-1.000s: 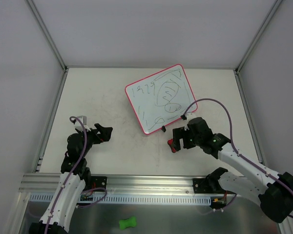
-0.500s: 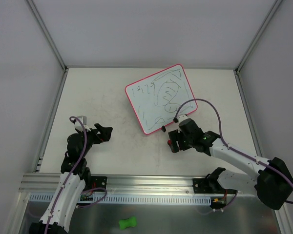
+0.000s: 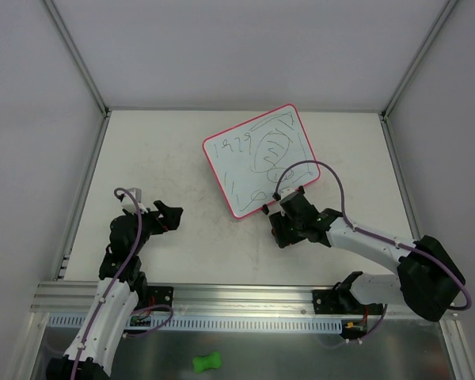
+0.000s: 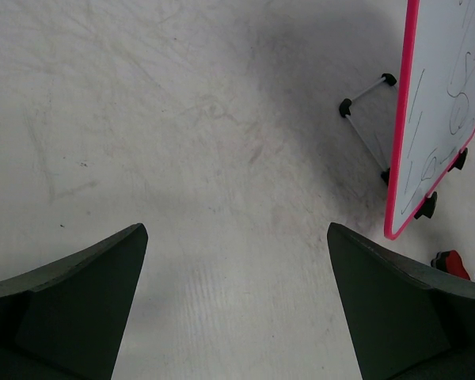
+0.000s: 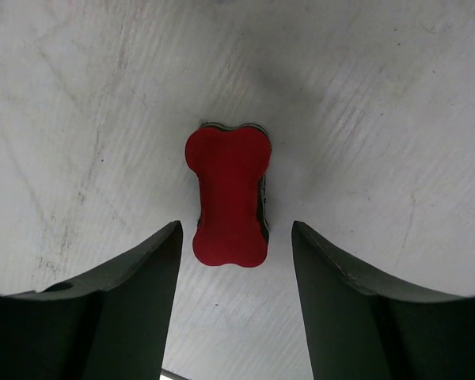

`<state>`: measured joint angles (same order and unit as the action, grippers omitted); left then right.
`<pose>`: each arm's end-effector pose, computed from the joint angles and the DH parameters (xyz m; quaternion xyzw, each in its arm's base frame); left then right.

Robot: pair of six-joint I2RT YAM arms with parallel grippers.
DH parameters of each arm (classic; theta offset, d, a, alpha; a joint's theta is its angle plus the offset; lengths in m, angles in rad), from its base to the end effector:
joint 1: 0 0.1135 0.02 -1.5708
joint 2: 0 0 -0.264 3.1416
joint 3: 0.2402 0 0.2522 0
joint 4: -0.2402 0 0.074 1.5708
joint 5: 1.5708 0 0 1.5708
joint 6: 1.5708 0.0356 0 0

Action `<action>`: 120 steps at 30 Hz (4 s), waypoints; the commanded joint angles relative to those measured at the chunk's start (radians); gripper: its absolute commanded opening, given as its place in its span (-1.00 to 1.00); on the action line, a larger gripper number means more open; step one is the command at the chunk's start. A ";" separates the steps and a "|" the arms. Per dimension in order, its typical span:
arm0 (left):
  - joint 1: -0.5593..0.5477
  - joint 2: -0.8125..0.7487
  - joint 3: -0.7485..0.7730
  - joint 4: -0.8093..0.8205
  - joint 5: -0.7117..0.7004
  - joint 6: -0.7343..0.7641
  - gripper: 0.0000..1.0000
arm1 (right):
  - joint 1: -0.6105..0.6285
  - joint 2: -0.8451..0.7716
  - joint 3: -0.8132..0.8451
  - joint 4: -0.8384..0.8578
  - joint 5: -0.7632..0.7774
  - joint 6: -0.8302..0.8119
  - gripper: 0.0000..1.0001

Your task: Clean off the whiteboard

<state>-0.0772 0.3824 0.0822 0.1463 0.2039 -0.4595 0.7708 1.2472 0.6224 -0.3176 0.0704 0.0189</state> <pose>0.1334 -0.0176 0.1802 -0.0785 0.7543 -0.2461 0.6036 0.1698 0.1614 0.1806 -0.3388 0.8881 0.0879 0.2980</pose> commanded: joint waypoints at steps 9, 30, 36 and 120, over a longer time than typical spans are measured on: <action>0.005 0.026 0.013 0.049 -0.008 0.007 0.98 | 0.033 0.081 0.092 0.028 0.052 -0.040 0.13; 0.005 0.029 0.013 0.049 -0.014 0.005 0.98 | 0.044 0.135 0.109 0.003 0.060 -0.065 -0.07; 0.005 0.029 0.013 0.050 -0.014 0.005 0.98 | 0.050 0.155 0.122 0.000 0.065 -0.073 -0.23; -0.125 1.368 0.556 1.159 0.529 -0.211 -0.24 | -0.039 0.626 1.134 0.130 -0.050 -0.263 -0.99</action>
<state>-0.1909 1.7508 0.6369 1.1942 0.6910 -0.6903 0.7326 1.8694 1.7241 -0.2371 0.0444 -0.2298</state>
